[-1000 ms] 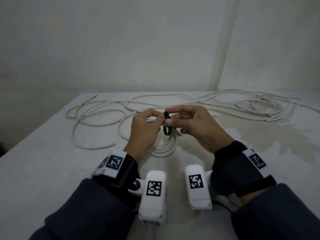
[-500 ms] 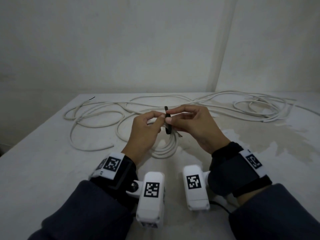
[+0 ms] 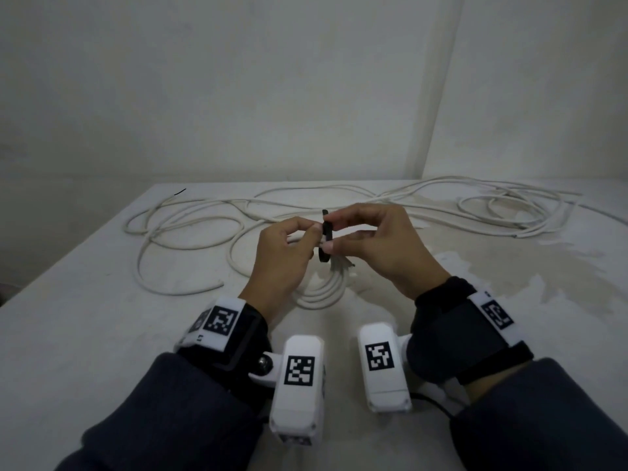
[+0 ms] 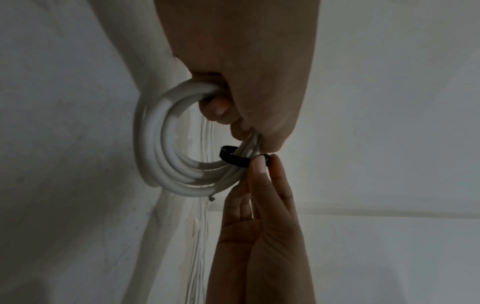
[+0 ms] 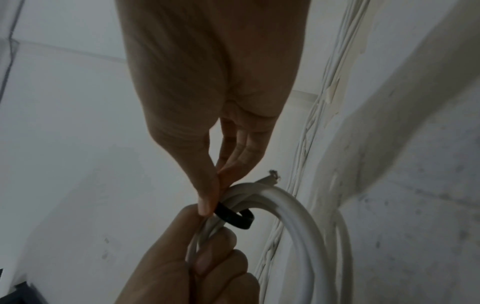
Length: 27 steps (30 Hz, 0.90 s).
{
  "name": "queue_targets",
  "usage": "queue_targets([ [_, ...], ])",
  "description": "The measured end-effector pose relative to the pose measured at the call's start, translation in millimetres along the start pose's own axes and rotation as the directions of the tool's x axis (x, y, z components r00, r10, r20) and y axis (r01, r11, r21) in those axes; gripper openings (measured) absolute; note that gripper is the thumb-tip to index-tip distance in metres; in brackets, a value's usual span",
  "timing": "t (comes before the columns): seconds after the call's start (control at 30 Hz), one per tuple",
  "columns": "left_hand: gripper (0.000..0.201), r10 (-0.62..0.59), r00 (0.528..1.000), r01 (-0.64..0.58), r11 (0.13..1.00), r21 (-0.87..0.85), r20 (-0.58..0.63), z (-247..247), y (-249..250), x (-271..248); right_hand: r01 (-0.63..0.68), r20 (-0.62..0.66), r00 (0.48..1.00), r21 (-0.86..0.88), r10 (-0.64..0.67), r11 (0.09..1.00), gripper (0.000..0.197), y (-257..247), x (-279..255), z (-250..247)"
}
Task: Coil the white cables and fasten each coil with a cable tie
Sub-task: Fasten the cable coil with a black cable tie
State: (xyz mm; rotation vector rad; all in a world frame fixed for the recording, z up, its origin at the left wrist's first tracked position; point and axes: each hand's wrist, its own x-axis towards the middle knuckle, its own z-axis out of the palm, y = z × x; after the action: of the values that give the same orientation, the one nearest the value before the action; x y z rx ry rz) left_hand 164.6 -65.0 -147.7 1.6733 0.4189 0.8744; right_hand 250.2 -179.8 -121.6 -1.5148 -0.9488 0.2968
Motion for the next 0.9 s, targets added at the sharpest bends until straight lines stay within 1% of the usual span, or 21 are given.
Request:
queue_targets([
  [0.1,0.019,-0.026,1.0,0.026,1.0,0.0,0.007,-0.1,1.4,-0.7,0.021,0.001,1.0,-0.028,-0.021,0.999,0.03,0.3,0.3,0.0],
  [0.2,0.019,-0.045,0.999,0.045,0.999,0.009,0.016,0.6,1.9,-0.7,0.043,-0.015,0.999,-0.05,-0.043,0.998,0.02,1.7,1.4,1.3],
  [0.23,0.019,-0.067,0.997,0.067,0.998,-0.004,0.027,1.2,1.8,-1.1,0.053,-0.027,0.998,-0.057,-0.055,0.997,0.018,2.1,1.6,2.1],
  [0.33,0.02,-0.158,0.986,0.163,0.981,-0.104,0.062,2.0,1.0,-3.6,0.07,-0.042,0.996,-0.076,-0.073,0.995,0.022,4.6,3.8,3.5],
  [0.43,0.02,-0.19,0.979,0.199,0.972,-0.127,0.075,1.8,1.2,-5.2,0.022,-0.01,1.0,-0.073,-0.023,0.997,0.021,5.1,4.1,3.2],
  [0.57,0.018,-0.196,0.976,0.209,0.965,-0.158,0.095,2.9,4.0,-6.7,-0.117,-0.022,0.992,0.133,0.121,0.984,0.029,5.9,5.4,-0.1],
  [0.63,0.02,-0.183,0.977,0.199,0.968,-0.152,0.113,3.6,4.8,-7.8,-0.126,-0.034,0.991,0.152,0.133,0.98,0.02,4.4,4.9,-0.3],
  [0.7,0.022,-0.171,0.976,0.189,0.974,-0.129,0.136,4.1,4.9,-8.3,-0.09,-0.053,0.994,0.103,0.096,0.991,0.007,3.1,3.4,0.7],
  [0.73,0.022,-0.168,0.975,0.185,0.976,-0.117,0.145,4.6,5.0,-8.6,-0.07,-0.075,0.994,0.082,0.077,0.994,0.006,2.8,2.8,1.1],
  [0.8,0.023,-0.163,0.973,0.177,0.982,-0.072,0.163,5.6,6.4,-9.3,-0.049,-0.164,0.984,0.097,0.064,0.994,0.012,4.0,3.8,-0.9],
  [0.83,0.024,-0.165,0.97,0.174,0.984,-0.039,0.18,6.5,7.3,-9.9,-0.044,-0.23,0.971,0.127,0.073,0.991,0.015,5.1,5.1,-3.5],
  [0.9,0.025,-0.193,0.949,0.2,0.98,-0.006,0.25,10.3,9.4,-11.3,-0.038,-0.354,0.929,0.19,0.105,0.981,0.018,8.1,7.6,-9.2],
])
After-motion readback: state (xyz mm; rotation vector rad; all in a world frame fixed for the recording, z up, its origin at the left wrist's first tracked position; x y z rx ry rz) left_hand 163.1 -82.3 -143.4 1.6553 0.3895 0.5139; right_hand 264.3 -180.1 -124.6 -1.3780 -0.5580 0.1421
